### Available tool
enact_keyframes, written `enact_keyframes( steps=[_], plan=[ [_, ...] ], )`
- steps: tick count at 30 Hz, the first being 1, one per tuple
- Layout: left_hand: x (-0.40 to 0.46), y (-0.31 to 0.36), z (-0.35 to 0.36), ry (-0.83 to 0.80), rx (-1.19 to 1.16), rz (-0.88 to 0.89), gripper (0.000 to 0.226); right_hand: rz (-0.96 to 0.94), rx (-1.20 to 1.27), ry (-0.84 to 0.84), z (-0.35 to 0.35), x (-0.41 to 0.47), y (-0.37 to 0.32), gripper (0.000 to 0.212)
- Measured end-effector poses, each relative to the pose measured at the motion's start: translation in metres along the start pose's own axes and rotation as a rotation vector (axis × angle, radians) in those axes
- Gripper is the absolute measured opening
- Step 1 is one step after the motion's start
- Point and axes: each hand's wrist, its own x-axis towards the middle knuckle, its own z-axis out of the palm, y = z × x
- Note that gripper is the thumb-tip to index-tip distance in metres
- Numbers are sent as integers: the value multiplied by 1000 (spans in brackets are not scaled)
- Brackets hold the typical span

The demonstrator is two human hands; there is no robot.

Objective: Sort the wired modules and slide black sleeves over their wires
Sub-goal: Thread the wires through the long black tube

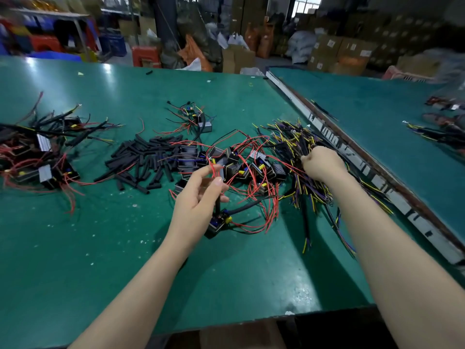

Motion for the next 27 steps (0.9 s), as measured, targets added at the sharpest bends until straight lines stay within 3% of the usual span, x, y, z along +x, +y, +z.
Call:
enact_keyframes(
  steps=[3,7,10,14,18,22,27],
  plan=[
    [0,0,0,16,-30,-20,18,-30,161,136,-7,-9,-3,28],
    [1,2,-2,41,-38,-54,19,-158,683,272,-10,-29,-22,26],
    [1,1,-3,34,-48,-74,18,-184,883,167,-4,-40,-32,30],
    [0,1,-4,34,-67,-89,17,-52,1180,-47,3,-48,-31,25],
    [2,0,-2,23,-64,-81,14,-116,1531,-34,-12,-60,-33,24],
    [2,0,-2,4,-83,-84,16,-365,1406,-83,-22,-78,-42,17],
    [9,3,-7,123,-255,-166,7,-647,683,-254,-2,-98,-52,9]
  ],
)
